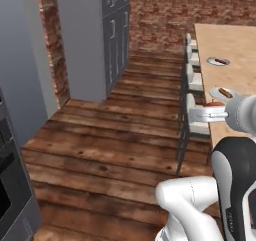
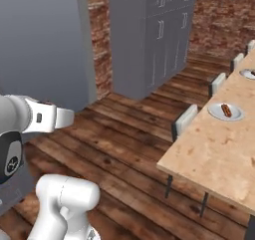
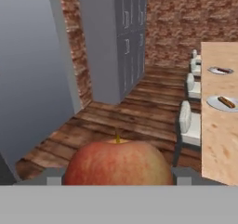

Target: Pick up the peach and apple from the fridge and place one fruit on each plate on the dining counter.

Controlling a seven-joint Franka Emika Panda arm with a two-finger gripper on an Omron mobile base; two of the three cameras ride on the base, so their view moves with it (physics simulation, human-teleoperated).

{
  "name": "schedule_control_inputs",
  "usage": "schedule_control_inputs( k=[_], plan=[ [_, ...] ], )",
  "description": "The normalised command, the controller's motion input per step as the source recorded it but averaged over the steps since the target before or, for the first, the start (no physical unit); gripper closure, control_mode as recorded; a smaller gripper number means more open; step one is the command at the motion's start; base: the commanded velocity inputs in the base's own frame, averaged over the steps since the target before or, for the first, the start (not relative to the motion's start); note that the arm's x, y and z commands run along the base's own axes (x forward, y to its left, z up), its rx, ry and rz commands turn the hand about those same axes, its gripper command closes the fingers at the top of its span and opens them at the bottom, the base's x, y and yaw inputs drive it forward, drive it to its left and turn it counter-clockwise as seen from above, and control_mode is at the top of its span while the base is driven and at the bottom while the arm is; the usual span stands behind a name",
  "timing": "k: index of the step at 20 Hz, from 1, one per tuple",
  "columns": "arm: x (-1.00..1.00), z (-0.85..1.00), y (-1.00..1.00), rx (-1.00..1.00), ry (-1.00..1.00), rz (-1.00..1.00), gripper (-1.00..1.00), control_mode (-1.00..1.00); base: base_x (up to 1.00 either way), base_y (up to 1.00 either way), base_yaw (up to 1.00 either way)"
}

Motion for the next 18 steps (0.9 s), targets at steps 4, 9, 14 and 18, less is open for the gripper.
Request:
schedule_control_inputs(
  k=[4,9,14,18],
  plan=[
    [0.00,0.00,0.00,0.00,0.00,0.00,1.00,1.00,0.80,0.52,-0.44],
    [0.00,0.00,0.00,0.00,0.00,0.00,1.00,1.00,0.85,0.58,-0.43],
    [0.00,0.00,0.00,0.00,0.00,0.00,1.00,1.00,0.86,0.54,-0.41],
    [0.00,0.00,0.00,0.00,0.00,0.00,1.00,1.00,0.79,0.41,-0.43]
  ],
)
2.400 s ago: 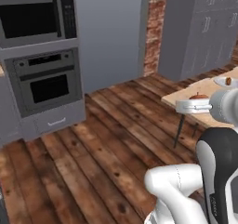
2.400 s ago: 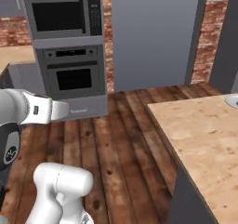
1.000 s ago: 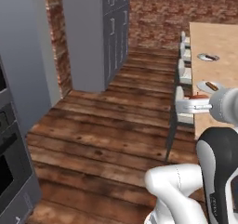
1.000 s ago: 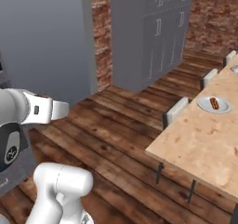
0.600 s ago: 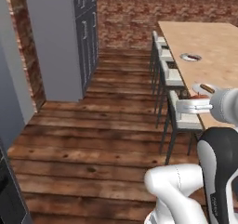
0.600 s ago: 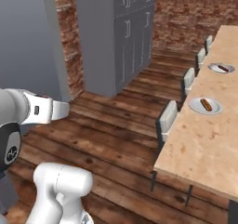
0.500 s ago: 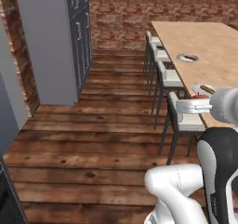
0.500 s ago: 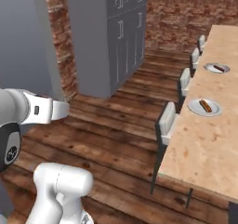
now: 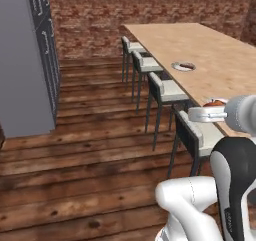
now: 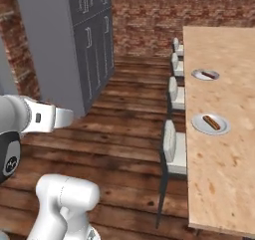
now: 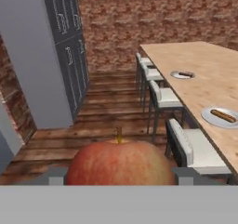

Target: Pick up the peach and apple from the fridge and place one fruit on each plate on the dining counter.

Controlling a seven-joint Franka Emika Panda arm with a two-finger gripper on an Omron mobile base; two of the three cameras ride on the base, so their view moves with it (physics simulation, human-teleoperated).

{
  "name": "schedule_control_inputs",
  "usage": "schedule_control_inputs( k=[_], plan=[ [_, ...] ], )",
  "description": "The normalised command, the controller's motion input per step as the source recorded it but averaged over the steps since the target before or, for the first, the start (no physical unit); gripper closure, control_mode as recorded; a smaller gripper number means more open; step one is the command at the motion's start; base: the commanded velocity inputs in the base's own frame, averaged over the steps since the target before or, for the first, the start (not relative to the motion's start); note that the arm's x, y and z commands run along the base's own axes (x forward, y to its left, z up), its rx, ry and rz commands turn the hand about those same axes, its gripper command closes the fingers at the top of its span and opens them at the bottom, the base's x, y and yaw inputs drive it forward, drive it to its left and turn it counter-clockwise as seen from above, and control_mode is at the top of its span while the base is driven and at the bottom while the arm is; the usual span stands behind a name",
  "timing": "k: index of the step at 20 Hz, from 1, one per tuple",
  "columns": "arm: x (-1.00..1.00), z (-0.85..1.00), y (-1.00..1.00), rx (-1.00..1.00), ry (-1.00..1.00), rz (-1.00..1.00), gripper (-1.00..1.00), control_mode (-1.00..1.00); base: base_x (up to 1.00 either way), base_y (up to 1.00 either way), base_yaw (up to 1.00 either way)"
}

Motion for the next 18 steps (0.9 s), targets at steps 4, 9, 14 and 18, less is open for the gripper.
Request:
schedule_control_inputs(
  k=[4,9,14,18],
  plan=[
    [0.00,0.00,0.00,0.00,0.00,0.00,1.00,1.00,0.74,0.41,-0.48],
    [0.00,0.00,0.00,0.00,0.00,0.00,1.00,1.00,0.76,0.55,-0.47],
    [0.00,0.00,0.00,0.00,0.00,0.00,1.00,1.00,0.80,0.77,-0.43],
    [0.00,0.00,0.00,0.00,0.00,0.00,1.00,1.00,0.80,0.78,-0.43]
  ],
)
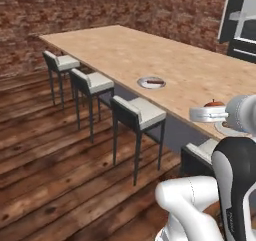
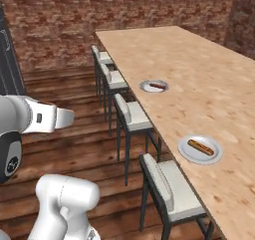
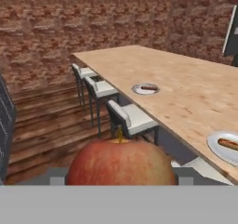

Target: Pick up the peach and apple from the fridge and place one fruit on each plate on the dining counter.

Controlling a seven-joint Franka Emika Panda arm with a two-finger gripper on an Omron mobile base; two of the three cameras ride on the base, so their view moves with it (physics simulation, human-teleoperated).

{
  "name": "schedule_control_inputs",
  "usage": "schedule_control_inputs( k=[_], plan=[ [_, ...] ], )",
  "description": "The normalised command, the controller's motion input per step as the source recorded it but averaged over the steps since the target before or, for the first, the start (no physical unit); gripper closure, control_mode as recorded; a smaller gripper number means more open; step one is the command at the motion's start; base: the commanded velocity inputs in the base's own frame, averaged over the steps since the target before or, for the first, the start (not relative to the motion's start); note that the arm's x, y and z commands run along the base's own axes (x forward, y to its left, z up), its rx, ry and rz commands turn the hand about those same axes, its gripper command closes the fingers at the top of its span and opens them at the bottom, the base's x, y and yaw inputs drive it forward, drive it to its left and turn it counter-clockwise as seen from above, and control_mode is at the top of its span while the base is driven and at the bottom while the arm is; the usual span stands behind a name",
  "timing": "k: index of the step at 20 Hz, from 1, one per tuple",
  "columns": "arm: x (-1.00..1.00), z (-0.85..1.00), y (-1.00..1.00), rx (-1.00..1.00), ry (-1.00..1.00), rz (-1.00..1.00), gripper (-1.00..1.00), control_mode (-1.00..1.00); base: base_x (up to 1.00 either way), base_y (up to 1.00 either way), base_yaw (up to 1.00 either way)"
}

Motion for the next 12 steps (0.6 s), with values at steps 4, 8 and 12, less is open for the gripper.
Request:
schedule_control_inputs(
  k=[4,8,12],
  plan=[
    [0.00,0.00,0.00,0.00,0.00,0.00,1.00,1.00,0.78,0.81,-0.43],
    [0.00,0.00,0.00,0.00,0.00,0.00,1.00,1.00,0.71,0.75,-0.42],
    [0.00,0.00,0.00,0.00,0.00,0.00,1.00,1.00,0.67,0.71,-0.41]
  ],
)
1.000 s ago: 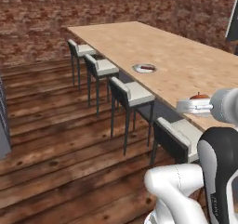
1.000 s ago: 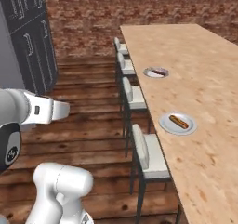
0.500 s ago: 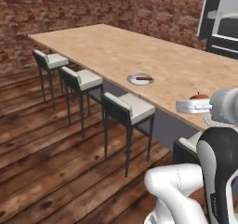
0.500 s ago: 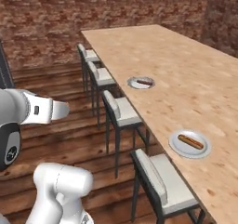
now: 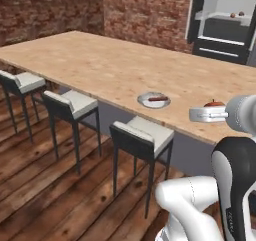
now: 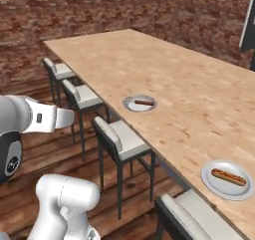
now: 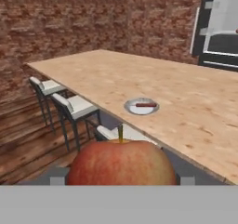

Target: Pick up the peach and apple from the fridge and place one fruit on each plate on the dining counter.

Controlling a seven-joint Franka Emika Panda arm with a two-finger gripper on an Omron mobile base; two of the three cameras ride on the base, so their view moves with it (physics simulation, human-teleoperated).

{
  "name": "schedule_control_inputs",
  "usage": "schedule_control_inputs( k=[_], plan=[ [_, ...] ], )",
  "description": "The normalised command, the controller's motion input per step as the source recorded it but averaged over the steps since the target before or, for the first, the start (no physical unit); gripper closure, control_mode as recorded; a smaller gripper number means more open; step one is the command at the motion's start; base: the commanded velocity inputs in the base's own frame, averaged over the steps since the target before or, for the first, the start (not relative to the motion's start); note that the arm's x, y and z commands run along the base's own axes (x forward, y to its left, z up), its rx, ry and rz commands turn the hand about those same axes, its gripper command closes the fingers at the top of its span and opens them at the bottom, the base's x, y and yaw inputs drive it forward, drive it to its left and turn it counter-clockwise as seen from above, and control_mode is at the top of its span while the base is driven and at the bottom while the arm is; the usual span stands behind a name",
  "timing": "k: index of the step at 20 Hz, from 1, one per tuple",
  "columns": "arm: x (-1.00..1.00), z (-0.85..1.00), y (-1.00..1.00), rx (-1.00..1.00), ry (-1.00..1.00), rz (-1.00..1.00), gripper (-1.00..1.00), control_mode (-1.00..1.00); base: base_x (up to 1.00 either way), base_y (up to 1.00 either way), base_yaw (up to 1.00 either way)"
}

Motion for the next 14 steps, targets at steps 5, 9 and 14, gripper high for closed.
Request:
schedule_control_inputs(
  k=[5,9,14],
  plan=[
    [0.00,0.00,0.00,0.00,0.00,0.00,1.00,1.00,0.55,0.53,-0.39],
    [0.00,0.00,0.00,0.00,0.00,0.00,1.00,1.00,0.46,0.39,-0.40],
    [0.00,0.00,0.00,0.00,0.00,0.00,1.00,1.00,0.51,0.48,-0.41]
  ],
)
